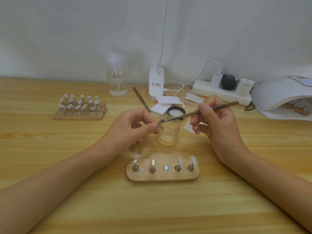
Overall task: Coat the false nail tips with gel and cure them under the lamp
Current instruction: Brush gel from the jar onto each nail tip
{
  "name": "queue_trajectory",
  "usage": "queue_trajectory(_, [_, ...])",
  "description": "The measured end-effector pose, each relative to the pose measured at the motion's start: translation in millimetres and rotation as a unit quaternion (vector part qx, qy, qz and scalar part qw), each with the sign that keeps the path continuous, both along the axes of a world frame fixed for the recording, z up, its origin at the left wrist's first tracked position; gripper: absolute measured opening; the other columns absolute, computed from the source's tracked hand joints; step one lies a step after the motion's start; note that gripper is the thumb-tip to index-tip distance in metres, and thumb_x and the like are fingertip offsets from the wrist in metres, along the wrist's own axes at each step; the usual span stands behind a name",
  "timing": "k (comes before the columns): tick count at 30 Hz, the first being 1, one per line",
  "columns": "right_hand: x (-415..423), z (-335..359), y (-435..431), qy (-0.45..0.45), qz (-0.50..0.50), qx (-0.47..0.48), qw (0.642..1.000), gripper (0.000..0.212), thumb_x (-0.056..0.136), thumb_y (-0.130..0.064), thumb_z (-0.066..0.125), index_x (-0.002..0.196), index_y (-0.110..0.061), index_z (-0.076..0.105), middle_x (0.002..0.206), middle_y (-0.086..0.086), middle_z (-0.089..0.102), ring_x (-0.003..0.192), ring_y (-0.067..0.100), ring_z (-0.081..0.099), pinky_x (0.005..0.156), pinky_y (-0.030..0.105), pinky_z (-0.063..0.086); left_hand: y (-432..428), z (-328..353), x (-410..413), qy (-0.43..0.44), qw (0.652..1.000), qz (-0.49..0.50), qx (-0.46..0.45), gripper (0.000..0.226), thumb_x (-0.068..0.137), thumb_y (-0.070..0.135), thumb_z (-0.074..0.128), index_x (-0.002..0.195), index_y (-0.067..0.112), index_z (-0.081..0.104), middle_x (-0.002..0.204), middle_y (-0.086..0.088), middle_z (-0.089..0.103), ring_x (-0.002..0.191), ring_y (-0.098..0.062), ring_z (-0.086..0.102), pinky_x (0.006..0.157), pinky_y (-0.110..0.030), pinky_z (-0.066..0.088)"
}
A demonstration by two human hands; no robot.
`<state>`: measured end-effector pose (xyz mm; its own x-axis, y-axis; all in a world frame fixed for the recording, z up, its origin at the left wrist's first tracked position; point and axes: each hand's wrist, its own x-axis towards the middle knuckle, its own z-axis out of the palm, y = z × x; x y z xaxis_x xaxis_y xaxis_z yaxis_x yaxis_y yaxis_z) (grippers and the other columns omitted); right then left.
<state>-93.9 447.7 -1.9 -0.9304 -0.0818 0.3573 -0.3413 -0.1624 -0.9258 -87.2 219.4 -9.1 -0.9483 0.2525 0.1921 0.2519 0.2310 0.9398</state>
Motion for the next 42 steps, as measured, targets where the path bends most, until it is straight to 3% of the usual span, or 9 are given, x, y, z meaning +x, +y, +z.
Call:
queue_trajectory(4, [-1.1, -1.9, 2.8, -0.01, -0.03, 0.011, 0.999, 0.022, 0.098, -0.015, 0.054, 0.077, -0.014, 0.049, 0.061, 0.004, 0.063, 0.054, 0.016, 0.057, 0.049, 0.024, 0.047, 0.6, 0.7, -0.1, 0.0, 1.0, 0.002, -0.003, 0.014, 0.09, 0.016, 0.069, 0.078, 0.016, 0.061, 0.082, 0.002, 0.075, 0.05, -0.005, 0.049, 0.046, -0.015, 0.04])
queue_trajectory(11, [-0.1, 0.9, -0.6, 0.008, 0.013, -0.006, 1.0, 0.022, 0.095, -0.021, 0.057, 0.073, -0.023, 0.056, 0.065, 0.005, 0.065, 0.058, 0.017, 0.061, 0.051, 0.024, 0.049, 0.9, 0.6, 0.6, 0.0, 1.0, 0.005, -0.003, 0.013, 0.09, 0.015, 0.069, 0.08, 0.014, 0.061, 0.082, 0.001, 0.075, 0.05, -0.005, 0.048, 0.046, -0.015, 0.04])
queue_trajectory(18, [-0.9, -1.6, 2.8, 0.004, -0.035, 0.007, 0.999, 0.025, 0.1, -0.014, 0.053, 0.076, -0.018, 0.051, 0.062, 0.004, 0.064, 0.055, 0.016, 0.058, 0.049, 0.024, 0.048, 0.6, 0.1, 0.1, 0.003, 1.0, 0.005, 0.0, 0.013, 0.089, 0.016, 0.069, 0.078, 0.016, 0.061, 0.082, 0.002, 0.075, 0.051, -0.004, 0.048, 0.046, -0.015, 0.04])
queue_trajectory(22, [-0.4, 1.4, 0.1, 0.011, -0.002, -0.027, 1.0, 0.025, 0.095, -0.02, 0.054, 0.071, -0.025, 0.056, 0.064, 0.002, 0.064, 0.057, 0.015, 0.06, 0.05, 0.022, 0.048, -0.1, -0.2, 0.0, 0.009, 1.0, -0.002, 0.006, 0.013, 0.088, 0.017, 0.071, 0.078, 0.019, 0.064, 0.084, 0.003, 0.074, 0.052, -0.006, 0.048, 0.047, -0.015, 0.04])
queue_trajectory(32, [-1.3, -1.4, 1.5, 0.002, -0.029, 0.017, 0.999, 0.024, 0.1, -0.011, 0.052, 0.076, -0.015, 0.049, 0.061, 0.004, 0.063, 0.054, 0.017, 0.058, 0.049, 0.025, 0.047, -0.7, -0.1, 0.2, 0.013, 1.0, -0.013, 0.01, 0.008, 0.086, 0.026, 0.071, 0.079, 0.025, 0.067, 0.086, 0.004, 0.072, 0.053, -0.005, 0.048, 0.047, -0.016, 0.041])
queue_trajectory(38, [-0.6, 1.9, 0.5, 0.017, -0.004, -0.025, 1.0, 0.025, 0.099, -0.018, 0.053, 0.074, -0.022, 0.055, 0.064, 0.003, 0.064, 0.058, 0.015, 0.06, 0.051, 0.022, 0.048, 0.3, 1.1, 1.4, 0.01, 1.0, -0.017, 0.021, 0.008, 0.082, 0.032, 0.071, 0.078, 0.026, 0.067, 0.085, 0.004, 0.072, 0.053, -0.003, 0.049, 0.047, -0.015, 0.041])
queue_trajectory(42, [0.4, 2.1, -1.4, 0.026, 0.002, 0.007, 1.0, 0.022, 0.096, -0.019, 0.054, 0.074, -0.022, 0.053, 0.062, 0.003, 0.063, 0.056, 0.017, 0.059, 0.05, 0.024, 0.048, 0.1, 1.7, 1.0, 0.011, 1.0, -0.019, 0.02, 0.008, 0.08, 0.036, 0.07, 0.078, 0.028, 0.067, 0.085, 0.005, 0.072, 0.053, -0.004, 0.049, 0.047, -0.015, 0.041])
